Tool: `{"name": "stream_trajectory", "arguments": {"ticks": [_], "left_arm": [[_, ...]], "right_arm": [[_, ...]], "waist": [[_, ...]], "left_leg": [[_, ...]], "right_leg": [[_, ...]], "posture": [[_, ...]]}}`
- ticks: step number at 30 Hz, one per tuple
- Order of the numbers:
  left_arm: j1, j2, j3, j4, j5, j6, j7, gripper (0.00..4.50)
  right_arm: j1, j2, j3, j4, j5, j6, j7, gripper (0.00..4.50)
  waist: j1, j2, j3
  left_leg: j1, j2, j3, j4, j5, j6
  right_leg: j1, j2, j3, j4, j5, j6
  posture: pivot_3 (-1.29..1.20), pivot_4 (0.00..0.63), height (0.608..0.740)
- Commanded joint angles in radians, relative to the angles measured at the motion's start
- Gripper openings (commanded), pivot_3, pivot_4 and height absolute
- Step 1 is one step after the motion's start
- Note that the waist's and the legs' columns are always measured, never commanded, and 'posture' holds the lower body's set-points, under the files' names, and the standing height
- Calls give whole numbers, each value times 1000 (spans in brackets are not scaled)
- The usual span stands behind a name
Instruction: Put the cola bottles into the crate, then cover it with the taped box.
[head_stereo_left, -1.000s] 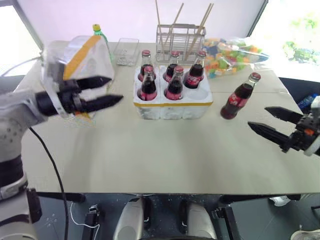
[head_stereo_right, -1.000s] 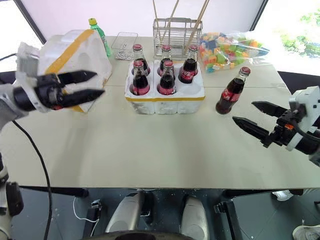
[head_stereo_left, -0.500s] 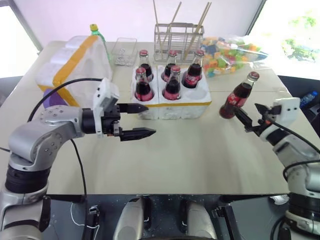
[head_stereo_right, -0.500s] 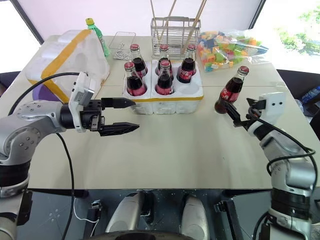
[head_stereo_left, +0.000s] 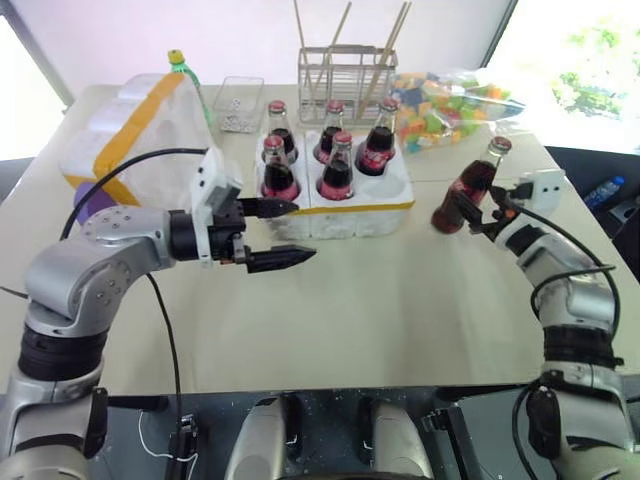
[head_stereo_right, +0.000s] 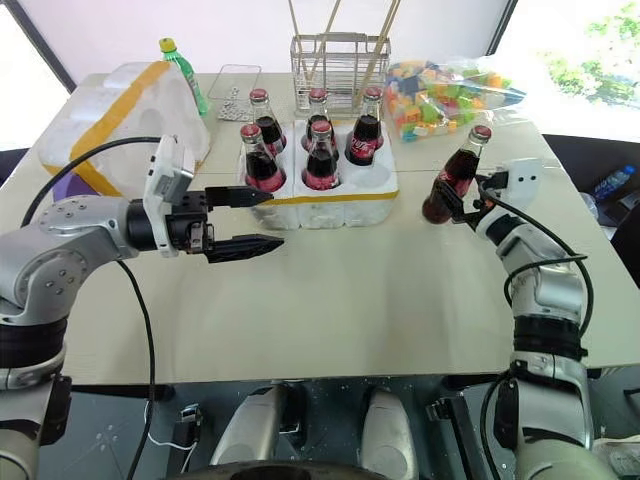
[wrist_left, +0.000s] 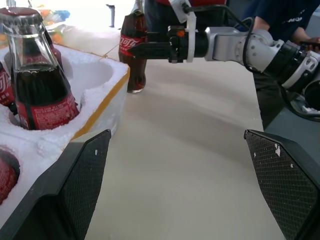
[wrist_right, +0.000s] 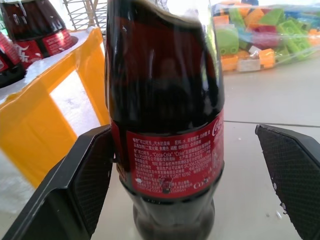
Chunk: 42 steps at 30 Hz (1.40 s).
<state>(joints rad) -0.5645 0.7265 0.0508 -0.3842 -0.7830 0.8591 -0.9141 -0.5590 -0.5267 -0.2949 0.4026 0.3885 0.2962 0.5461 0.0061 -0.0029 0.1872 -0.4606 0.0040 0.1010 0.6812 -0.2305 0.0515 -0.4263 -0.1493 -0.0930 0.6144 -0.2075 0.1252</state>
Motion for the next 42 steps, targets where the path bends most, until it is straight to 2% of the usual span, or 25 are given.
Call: {"name": "stream_trajectory", "arguments": {"ticks": [1, 3, 5, 8, 14, 19, 25, 34, 41, 42], "left_arm": [[-21, -3, -2, -2, 14, -26, 2, 4488], [-26, -6, -3, 2, 19, -28, 6, 4500], [-25, -6, 0, 4, 20, -29, 8, 4500], [-20, -5, 0, 3, 22, -33, 11, 4500], [2, 9, 26, 4, 22, -26, 27, 4500], [20, 22, 55, 3, 13, -20, 46, 4500], [29, 17, 61, -5, 14, -24, 69, 4500], [50, 16, 76, -21, 7, -30, 93, 4500], [56, 14, 76, -22, 10, -34, 102, 4500], [58, 15, 75, -20, 12, -36, 102, 4500]], "right_arm": [[-40, 12, -6, 54, -11, -49, 0, 4246], [-51, 15, -11, 69, -9, -60, 3, 3586], [-51, 15, -12, 59, -7, -68, 12, 2724], [-42, 14, -16, 0, 15, -60, 33, 2754], [-70, 3, -30, -282, 138, 47, 78, 2754], [-138, 24, 21, -413, 190, 129, 84, 2754], [-211, 56, 99, -373, 155, 147, 84, 2754], [-186, 109, 225, -197, 11, 68, 88, 2754], [-178, 120, 267, -79, -89, 5, 80, 2754], [-178, 120, 272, -74, -95, 6, 83, 3254]], "waist": [[0, 0, 0], [2, 0, 0], [5, 0, 0], [3, 0, 0], [-3, 6, 4], [-18, 6, 4], [-14, 6, 4], [-17, 6, 4], [-17, 6, 3], [-17, 5, 3]], "left_leg": [[0, 0, 0, 0, 0, 0], [0, 0, 0, 0, 0, 0], [0, 0, 0, 0, 0, 0], [0, 0, 0, 0, 0, 0], [-1, 0, 1, -1, 0, 0], [-1, 1, 1, -1, 0, 0], [-1, 0, 0, -1, 0, 0], [-1, 0, 0, -2, 0, 0], [0, -1, 0, -2, 0, -1], [0, -1, 0, -2, 0, -1]], "right_leg": [[0, 0, 0, 0, 0, 0], [0, 0, 0, 0, 0, 0], [0, 0, 0, 0, 0, 0], [0, 0, 0, 0, 0, 0], [-1, 0, 0, 0, 0, 0], [-2, 0, 0, 1, 0, 0], [-2, 0, 0, 1, 0, 0], [-2, 0, 0, 0, 0, 0], [-1, 0, 0, 0, 0, 0], [-1, 0, 0, 0, 0, 0]], "posture": [[0, 150, 736], [0, 150, 736], [0, 150, 736], [0, 150, 736], [0, 150, 736], [0, 150, 736], [0, 150, 736], [0, 150, 736], [0, 150, 736], [0, 150, 736]]}}
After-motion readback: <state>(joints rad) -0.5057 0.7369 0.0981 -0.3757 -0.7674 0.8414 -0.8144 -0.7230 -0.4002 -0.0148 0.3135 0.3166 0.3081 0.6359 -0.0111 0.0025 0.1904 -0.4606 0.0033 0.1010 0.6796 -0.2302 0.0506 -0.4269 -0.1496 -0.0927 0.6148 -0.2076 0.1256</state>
